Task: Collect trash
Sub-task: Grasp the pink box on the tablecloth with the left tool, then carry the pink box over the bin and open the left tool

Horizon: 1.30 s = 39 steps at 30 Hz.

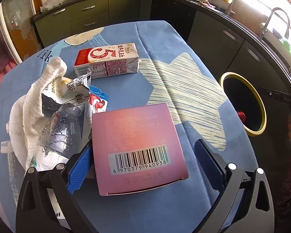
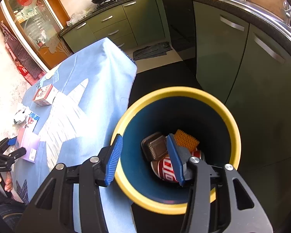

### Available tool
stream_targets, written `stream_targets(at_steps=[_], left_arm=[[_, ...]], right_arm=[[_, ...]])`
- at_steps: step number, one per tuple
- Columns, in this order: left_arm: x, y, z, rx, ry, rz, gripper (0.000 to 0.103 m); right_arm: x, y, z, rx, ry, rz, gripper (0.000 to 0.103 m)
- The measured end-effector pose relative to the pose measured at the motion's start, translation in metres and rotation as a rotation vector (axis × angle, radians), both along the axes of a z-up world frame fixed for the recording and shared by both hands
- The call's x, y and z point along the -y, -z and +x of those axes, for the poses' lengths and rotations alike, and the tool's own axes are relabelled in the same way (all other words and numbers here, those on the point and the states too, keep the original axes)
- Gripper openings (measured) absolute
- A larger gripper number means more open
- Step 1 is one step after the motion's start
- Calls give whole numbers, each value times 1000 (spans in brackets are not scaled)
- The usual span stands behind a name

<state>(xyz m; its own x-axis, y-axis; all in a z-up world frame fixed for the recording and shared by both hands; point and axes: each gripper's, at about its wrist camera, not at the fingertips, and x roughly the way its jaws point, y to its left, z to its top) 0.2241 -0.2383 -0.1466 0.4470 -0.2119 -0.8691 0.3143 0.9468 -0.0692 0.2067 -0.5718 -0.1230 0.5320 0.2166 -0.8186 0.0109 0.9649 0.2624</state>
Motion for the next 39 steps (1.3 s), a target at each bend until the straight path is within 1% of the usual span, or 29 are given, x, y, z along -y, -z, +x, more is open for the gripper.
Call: stream_targets(at_steps=[5, 9, 13, 17, 20, 24, 26, 29, 32, 35, 37, 39], left_arm=[[6, 6, -2, -3, -18, 40, 97], [8, 10, -2, -3, -23, 55, 80], [7, 9, -4, 15, -17, 52, 77], [8, -2, -11, 29, 13, 22, 77], [11, -16, -17, 63, 38, 18, 77], [23, -38, -22, 97, 93, -17, 77], [37, -49, -22, 111, 139, -37, 77], [67, -67, -20, 113, 238, -92, 77], [109, -81, -16, 120, 358, -127, 77], [150, -85, -11, 110, 440, -145, 77], [185, -83, -5, 72, 505, -172, 77], [216, -80, 0, 58, 553, -171, 77]], right_arm=[[1, 7, -16, -23, -2, 28, 46], [5, 10, -31, -29, 11, 49, 46], [10, 8, -42, -14, 26, 65, 46], [11, 5, -51, 2, 33, 74, 46], [14, 3, -57, 13, 43, 81, 46], [22, -1, -70, 32, 77, 87, 46], [27, -4, -79, 45, 106, 87, 46], [36, -8, -97, 61, 156, 85, 46], [47, -8, -117, 71, 209, 89, 46], [58, -6, -135, 77, 263, 100, 46], [65, -3, -144, 77, 291, 107, 46], [69, -1, -152, 74, 312, 115, 46]])
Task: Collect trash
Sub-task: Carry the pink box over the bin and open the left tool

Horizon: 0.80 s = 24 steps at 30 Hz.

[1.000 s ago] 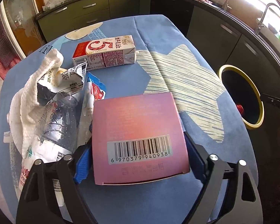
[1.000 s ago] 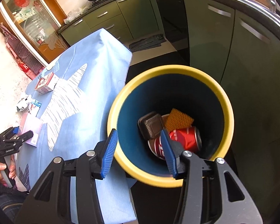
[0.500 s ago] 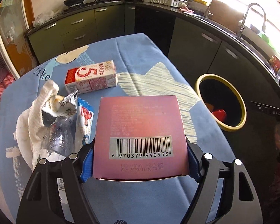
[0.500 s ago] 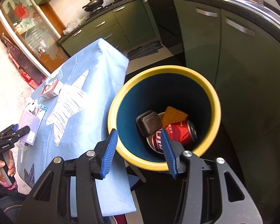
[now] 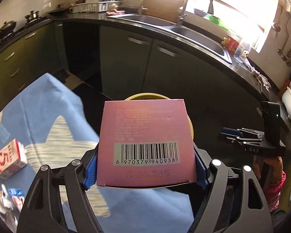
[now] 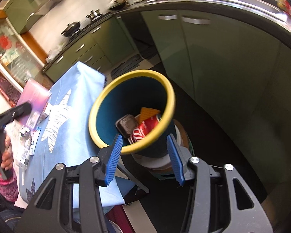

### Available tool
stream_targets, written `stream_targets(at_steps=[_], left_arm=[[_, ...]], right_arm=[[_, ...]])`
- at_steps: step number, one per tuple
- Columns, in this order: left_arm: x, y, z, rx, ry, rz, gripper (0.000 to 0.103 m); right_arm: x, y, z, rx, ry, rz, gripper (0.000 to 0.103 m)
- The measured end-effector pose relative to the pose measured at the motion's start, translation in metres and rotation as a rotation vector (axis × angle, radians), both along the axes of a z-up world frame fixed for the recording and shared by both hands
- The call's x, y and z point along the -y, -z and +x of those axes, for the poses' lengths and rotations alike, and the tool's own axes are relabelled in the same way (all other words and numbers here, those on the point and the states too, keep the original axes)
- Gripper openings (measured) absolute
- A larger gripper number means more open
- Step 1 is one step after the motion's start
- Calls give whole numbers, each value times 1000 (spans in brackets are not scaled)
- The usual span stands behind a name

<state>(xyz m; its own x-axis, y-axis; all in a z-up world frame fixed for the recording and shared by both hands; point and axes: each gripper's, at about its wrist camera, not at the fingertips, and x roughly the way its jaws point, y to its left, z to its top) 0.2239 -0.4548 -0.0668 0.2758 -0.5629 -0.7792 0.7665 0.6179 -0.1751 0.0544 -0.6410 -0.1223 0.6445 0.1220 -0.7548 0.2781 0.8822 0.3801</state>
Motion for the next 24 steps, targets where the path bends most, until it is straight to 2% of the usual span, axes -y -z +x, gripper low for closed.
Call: stream_targets(at_steps=[3, 7, 10, 13, 17, 24], left_arm=[[46, 13, 8, -15, 62, 19, 77], [97, 45, 26, -45, 84, 78, 77], [121, 69, 38, -38, 79, 116, 78], [129, 76, 49, -34, 45, 127, 82], [104, 53, 47, -47, 13, 57, 86], [-15, -25, 9, 102, -128, -50, 97]], right_arm=[[6, 3, -10, -2, 30, 10, 46], [12, 4, -20, -8, 59, 15, 46], [15, 7, -26, -12, 78, 21, 46], [17, 10, -27, -22, 85, 26, 46], [14, 11, -22, -33, 71, 26, 46], [-2, 7, -2, -25, 14, 23, 46]])
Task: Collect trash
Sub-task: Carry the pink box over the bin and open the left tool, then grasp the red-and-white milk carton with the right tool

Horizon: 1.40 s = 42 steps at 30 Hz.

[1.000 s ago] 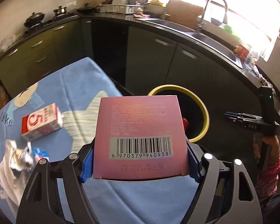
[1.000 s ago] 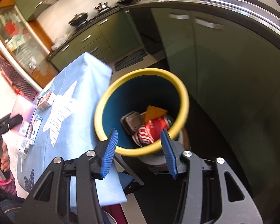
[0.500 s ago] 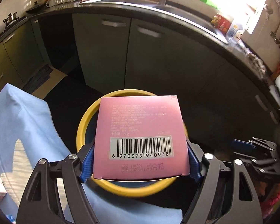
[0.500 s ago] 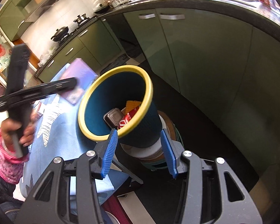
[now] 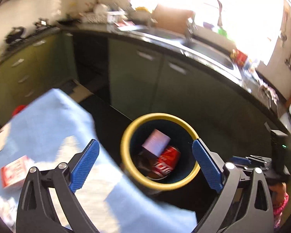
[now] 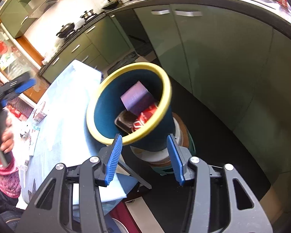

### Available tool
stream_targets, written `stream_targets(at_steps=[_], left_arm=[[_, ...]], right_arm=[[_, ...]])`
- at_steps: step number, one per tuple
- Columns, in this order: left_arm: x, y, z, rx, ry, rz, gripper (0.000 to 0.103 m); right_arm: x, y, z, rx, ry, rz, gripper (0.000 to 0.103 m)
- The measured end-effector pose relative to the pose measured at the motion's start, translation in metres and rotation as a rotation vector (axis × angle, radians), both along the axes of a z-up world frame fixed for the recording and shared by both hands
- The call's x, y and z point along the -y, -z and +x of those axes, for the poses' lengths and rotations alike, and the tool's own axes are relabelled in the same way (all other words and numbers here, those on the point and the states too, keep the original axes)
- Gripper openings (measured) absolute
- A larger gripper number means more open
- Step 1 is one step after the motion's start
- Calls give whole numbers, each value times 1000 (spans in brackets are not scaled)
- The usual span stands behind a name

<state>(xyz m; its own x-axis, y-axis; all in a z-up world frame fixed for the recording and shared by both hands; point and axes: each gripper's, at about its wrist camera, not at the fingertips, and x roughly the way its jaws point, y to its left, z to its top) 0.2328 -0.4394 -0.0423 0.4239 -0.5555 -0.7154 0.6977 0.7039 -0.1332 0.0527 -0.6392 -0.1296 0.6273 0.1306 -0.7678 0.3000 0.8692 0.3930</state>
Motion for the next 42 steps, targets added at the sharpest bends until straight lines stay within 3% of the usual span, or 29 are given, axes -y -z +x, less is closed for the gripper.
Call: stream_targets(at_steps=[6, 9, 17, 21, 23, 26, 30, 33, 38, 42], left_arm=[[-128, -35, -31, 82, -156, -33, 98], [-186, -41, -46, 130, -240, -12, 98], [-324, -20, -56, 167, -442, 16, 98], [-374, -4, -55, 144, -507, -6, 98], [-398, 3, -54, 127, -525, -29, 98], [-415, 11, -53, 113, -526, -38, 98], [-435, 18, -57, 115, -514, -38, 98], [-449, 22, -60, 119, -520, -43, 98], [-459, 28, -59, 109, -543, -50, 98], [-460, 32, -53, 96, -555, -55, 98]], right_arm=[[-36, -11, 28, -3, -97, -29, 47], [-65, -20, 48, 1, -167, -55, 47], [-174, -43, 121, 15, -415, -136, 52], [-252, -49, 161, 25, -557, -160, 53], [-287, -51, 177, 40, -617, -189, 58], [-336, -57, 205, 80, -724, -296, 59], [-386, -58, 243, 96, -914, -545, 61], [-409, -44, 274, 32, -1038, -670, 67], [-416, -16, 318, -89, -1167, -735, 75], [-420, -1, 341, -151, -1245, -706, 77]])
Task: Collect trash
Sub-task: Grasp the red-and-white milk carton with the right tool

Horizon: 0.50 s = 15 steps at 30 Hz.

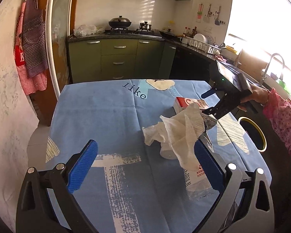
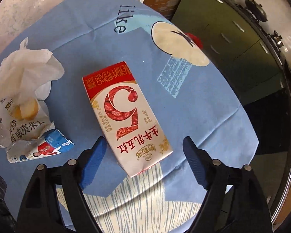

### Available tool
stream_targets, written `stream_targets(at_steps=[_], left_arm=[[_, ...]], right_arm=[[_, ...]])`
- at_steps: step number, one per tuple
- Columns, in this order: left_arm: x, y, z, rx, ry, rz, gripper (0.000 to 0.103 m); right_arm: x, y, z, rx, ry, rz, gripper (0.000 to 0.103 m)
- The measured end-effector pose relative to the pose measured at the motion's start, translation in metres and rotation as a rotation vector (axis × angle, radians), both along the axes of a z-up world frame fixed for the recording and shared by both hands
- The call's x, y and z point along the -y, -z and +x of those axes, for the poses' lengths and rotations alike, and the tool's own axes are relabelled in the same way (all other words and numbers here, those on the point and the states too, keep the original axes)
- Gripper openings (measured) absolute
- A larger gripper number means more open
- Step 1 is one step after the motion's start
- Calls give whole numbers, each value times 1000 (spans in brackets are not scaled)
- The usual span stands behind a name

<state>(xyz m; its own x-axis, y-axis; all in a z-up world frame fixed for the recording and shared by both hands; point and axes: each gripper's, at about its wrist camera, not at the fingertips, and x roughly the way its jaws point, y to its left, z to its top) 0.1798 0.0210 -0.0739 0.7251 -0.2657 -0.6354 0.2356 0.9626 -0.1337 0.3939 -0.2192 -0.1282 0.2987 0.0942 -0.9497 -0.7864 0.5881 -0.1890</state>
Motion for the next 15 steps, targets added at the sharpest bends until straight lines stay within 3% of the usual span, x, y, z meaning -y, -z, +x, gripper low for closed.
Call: stream_targets(at_steps=[7, 9, 11, 15], left_arm=[[1, 10, 13, -41, 3, -27, 98], [4, 12, 15, -46, 4, -28, 98], [6, 13, 15, -48, 12, -29, 98], [12, 13, 11, -43, 27, -22, 98]], right_arm=[[-11, 11, 8, -74, -53, 60, 75], [-15, 15, 6, -87, -50, 60, 71], [-12, 14, 6, -112, -24, 101, 60], [3, 13, 3, -141, 69, 167, 52]])
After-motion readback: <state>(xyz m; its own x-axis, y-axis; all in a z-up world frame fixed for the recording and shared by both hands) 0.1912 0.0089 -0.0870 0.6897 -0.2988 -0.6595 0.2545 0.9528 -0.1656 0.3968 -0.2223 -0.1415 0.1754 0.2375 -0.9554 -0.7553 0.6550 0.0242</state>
